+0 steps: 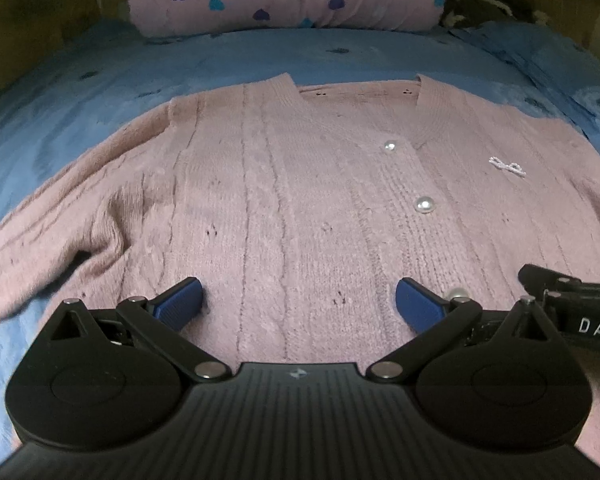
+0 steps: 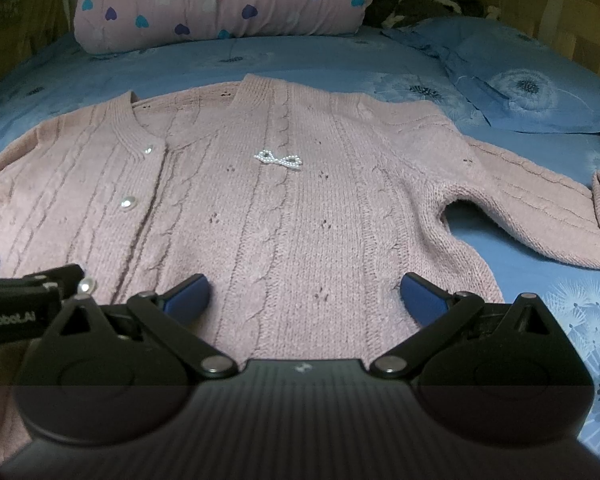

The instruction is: Fold small clothes

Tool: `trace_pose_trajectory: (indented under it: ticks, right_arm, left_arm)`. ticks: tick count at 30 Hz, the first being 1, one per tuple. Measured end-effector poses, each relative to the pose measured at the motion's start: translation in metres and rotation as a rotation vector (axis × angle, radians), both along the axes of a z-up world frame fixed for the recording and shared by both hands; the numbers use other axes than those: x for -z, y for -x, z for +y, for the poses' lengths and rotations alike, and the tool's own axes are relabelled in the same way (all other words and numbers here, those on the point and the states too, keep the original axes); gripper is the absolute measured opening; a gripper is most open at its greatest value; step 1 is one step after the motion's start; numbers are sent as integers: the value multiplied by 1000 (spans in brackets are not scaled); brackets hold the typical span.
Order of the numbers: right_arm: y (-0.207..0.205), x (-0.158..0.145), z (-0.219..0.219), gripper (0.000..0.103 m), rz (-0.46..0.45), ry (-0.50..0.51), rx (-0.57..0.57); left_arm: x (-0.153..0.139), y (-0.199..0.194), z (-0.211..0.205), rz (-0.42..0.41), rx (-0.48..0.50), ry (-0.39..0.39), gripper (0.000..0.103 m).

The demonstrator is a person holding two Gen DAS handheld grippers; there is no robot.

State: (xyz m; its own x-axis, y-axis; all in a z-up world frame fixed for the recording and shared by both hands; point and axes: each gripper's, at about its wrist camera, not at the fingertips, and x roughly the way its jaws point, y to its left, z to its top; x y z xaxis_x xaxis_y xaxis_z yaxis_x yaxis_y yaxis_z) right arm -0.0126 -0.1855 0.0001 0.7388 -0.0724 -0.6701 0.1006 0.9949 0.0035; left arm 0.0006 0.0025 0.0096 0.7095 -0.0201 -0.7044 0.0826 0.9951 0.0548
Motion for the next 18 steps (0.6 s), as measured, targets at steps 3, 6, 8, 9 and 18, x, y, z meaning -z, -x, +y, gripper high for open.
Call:
trace_pose_trajectory:
  ticks: [3, 6, 8, 9, 18]
  right_arm:
    - [-2, -3, -2, 103, 7, -8, -14]
    - [-6, -10, -1, 103, 10, 3, -62]
    - [-10, -18, -1, 103, -7, 7, -89]
    - [-12, -24, -1, 103, -21, 7, -100]
    - [-57, -64, -18, 103, -94, -36, -182]
  left_arm:
    - [-8, -4, -1, 4, 27, -35, 103]
    - [-24, -11, 0, -29, 50, -49, 103]
    - [-37, -21, 2, -53, 51, -48, 103]
    - [-43, -27, 3, -58, 46, -48, 103]
    - [-83, -111, 14, -78, 36, -23, 103]
